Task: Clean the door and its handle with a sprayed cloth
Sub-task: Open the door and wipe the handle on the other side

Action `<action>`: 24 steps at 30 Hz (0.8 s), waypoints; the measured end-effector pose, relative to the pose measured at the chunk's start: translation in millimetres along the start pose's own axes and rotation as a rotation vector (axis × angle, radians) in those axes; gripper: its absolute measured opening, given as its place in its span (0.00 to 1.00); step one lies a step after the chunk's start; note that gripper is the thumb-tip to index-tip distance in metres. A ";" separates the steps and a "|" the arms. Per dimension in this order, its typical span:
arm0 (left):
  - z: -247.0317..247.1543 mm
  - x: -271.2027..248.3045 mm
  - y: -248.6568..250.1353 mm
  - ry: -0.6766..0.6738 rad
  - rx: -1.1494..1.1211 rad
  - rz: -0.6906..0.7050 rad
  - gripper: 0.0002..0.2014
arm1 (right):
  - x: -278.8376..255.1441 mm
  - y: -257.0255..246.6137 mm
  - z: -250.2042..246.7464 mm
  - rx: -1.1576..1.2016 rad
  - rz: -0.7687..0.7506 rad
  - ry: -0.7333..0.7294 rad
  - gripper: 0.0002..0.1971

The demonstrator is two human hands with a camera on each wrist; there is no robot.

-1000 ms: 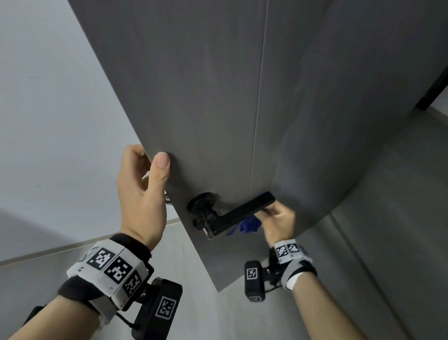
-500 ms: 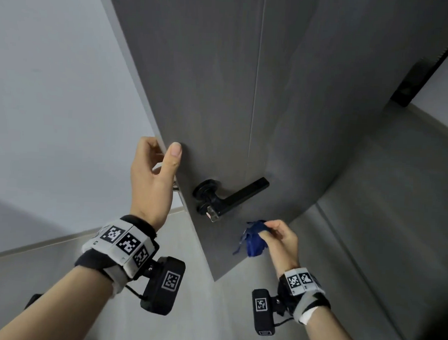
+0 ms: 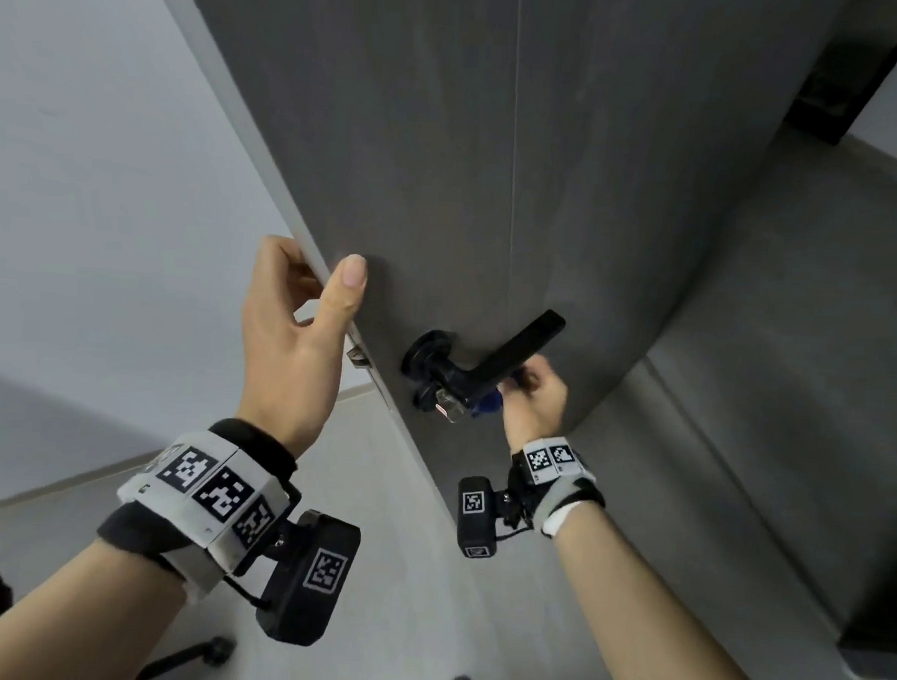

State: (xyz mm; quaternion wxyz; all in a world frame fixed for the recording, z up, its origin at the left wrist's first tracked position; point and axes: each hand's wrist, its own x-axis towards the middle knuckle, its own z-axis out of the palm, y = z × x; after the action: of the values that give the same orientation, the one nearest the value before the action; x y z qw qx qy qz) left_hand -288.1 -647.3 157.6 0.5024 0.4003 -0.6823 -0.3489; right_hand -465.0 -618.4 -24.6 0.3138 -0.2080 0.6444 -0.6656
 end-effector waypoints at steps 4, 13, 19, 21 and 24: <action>-2.7 4.2 -4.4 0.019 0.012 -0.040 0.22 | -52.3 23.6 24.1 0.066 0.105 -0.123 0.15; 1.8 -11.1 11.7 -0.009 -0.036 -0.093 0.12 | -100.1 1.9 -37.8 -0.012 0.121 -0.286 0.12; 24.7 -47.2 35.3 0.001 -0.049 -0.104 0.18 | -94.4 -73.5 -142.4 0.030 -0.049 -0.103 0.12; 34.7 -60.3 45.6 -0.008 -0.038 -0.113 0.18 | -92.8 -104.1 -164.3 0.063 -0.103 -0.098 0.12; 48.8 -80.6 62.2 -0.041 -0.017 -0.136 0.17 | -94.0 -143.6 -183.0 0.067 -0.161 -0.117 0.14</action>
State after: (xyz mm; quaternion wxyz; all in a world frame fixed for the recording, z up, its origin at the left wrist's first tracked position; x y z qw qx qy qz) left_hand -333.3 -544.3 167.2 0.4670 0.4342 -0.6607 -0.3961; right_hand -543.8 -424.8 114.1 0.3035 -0.2870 0.5835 -0.6965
